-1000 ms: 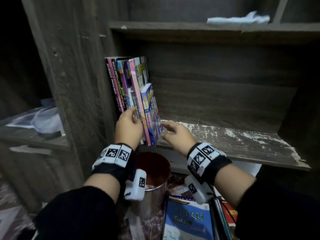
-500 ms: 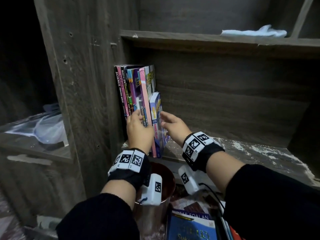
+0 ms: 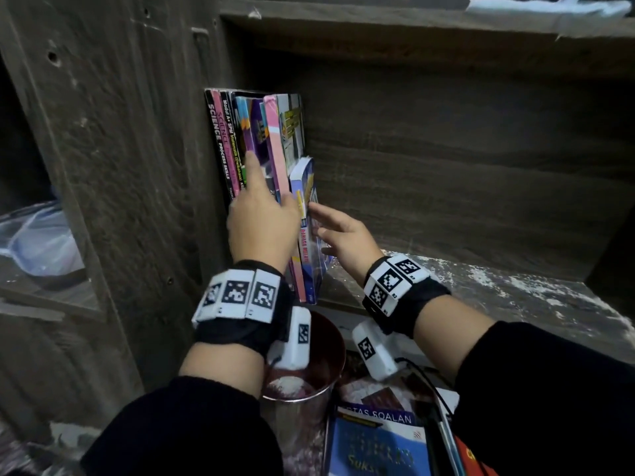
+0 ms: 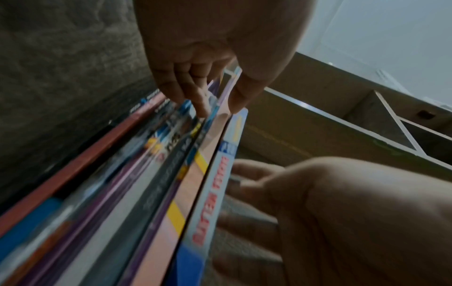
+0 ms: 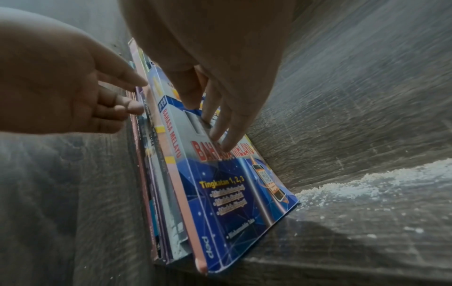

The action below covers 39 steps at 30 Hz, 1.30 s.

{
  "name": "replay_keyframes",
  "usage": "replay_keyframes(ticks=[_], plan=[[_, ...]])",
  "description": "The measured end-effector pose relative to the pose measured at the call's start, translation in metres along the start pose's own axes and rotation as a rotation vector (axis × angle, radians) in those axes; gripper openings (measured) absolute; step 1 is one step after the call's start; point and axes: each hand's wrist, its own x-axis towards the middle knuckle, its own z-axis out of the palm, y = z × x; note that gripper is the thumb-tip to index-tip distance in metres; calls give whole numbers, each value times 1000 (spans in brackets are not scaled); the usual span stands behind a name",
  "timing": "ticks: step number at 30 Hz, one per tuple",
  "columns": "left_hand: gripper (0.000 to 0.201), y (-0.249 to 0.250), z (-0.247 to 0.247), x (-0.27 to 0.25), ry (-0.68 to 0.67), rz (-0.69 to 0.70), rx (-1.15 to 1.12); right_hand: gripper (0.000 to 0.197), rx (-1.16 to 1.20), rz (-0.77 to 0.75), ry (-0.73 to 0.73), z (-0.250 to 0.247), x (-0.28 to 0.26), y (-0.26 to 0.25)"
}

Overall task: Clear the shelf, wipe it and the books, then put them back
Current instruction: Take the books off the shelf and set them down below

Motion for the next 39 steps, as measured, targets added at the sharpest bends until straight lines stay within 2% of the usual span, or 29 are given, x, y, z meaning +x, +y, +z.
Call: replay_keyframes(ticks=[4, 10, 14, 17, 19, 21, 23, 24, 25, 29, 33, 39], plan=[[69, 6, -11, 6, -22, 85, 181, 50, 29, -7, -11, -3, 0, 1], [55, 6, 0, 3, 1, 65, 206, 48, 14, -11, -3, -5, 1, 7], [58, 19, 4, 0, 65, 85, 216, 48, 66, 16, 14, -4, 1, 12], [60, 30, 12, -7, 73, 118, 244, 47, 89, 29, 95, -8, 1, 17], [69, 34, 19, -11, 29, 95, 139, 44, 114, 54, 142, -13, 1, 19], [94, 34, 27, -13, -63, 15, 19, 43, 111, 85, 147, -18, 0, 23], [114, 30, 37, -17, -146, -43, 0, 42, 102, 136, 131, -18, -3, 27], [116, 27, 42, -20, -163, -49, 10, 41, 89, 149, 127, -17, -5, 30], [112, 23, 48, -24, -153, -46, 16, 41, 64, 150, 121, -17, -7, 33], [74, 9, 58, -33, 14, -89, -43, 48, 75, 157, 54, -16, -13, 40], [71, -4, 51, -40, 96, -139, -186, 59, -9, 159, 5, -18, -21, 41], [74, -17, 16, -83, 256, -123, -498, 86, -24, 128, -18, -29, -38, 30]])
